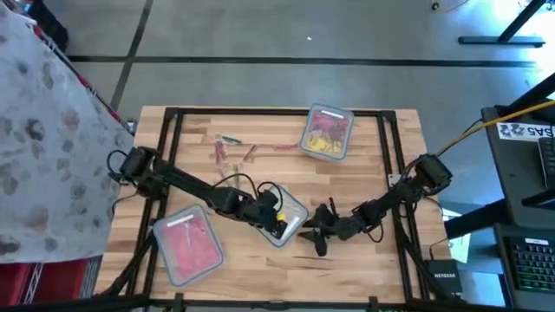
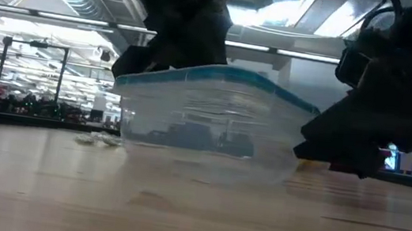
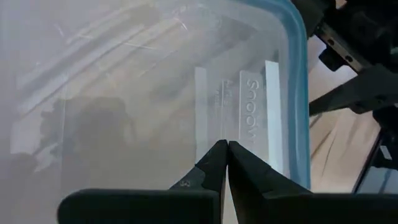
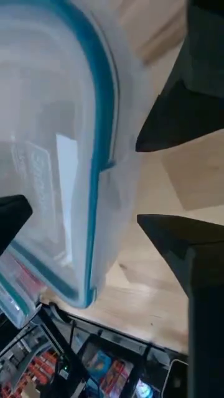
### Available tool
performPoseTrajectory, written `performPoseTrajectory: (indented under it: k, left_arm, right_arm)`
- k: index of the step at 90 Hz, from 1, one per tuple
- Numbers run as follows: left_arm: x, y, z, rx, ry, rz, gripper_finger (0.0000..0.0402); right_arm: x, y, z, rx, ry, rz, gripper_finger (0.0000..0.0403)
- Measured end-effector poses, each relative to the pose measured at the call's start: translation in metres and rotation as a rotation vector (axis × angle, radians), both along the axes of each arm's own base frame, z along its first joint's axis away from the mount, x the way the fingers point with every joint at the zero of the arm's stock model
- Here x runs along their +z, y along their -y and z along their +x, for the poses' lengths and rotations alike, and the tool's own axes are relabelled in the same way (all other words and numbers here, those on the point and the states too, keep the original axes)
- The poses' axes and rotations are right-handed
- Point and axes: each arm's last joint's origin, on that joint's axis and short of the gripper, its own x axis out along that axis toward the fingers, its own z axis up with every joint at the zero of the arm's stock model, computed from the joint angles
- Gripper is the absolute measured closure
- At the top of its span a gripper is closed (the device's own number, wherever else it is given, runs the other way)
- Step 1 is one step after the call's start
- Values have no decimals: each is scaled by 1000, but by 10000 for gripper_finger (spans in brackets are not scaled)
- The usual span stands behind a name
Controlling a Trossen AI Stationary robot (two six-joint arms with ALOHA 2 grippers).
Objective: Sort candy
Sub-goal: Open the square transparent bin
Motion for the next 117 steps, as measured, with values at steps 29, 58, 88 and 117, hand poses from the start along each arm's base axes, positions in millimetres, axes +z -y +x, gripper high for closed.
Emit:
performPoseTrajectory:
  k: [29,58,88,117]
  left_arm:
    - [-3,1,0,-2,-16,-15,401]
    - [-3,4,-1,27,-48,-156,401]
    - [-4,7,-3,20,-102,-243,401]
    - [-3,7,-2,48,-89,-258,401]
  right_arm:
    - [4,-2,1,63,39,-2,237]
    - [10,-8,5,188,79,47,237]
    - [25,-20,8,395,149,208,237]
    - [59,-18,-5,515,48,350,237]
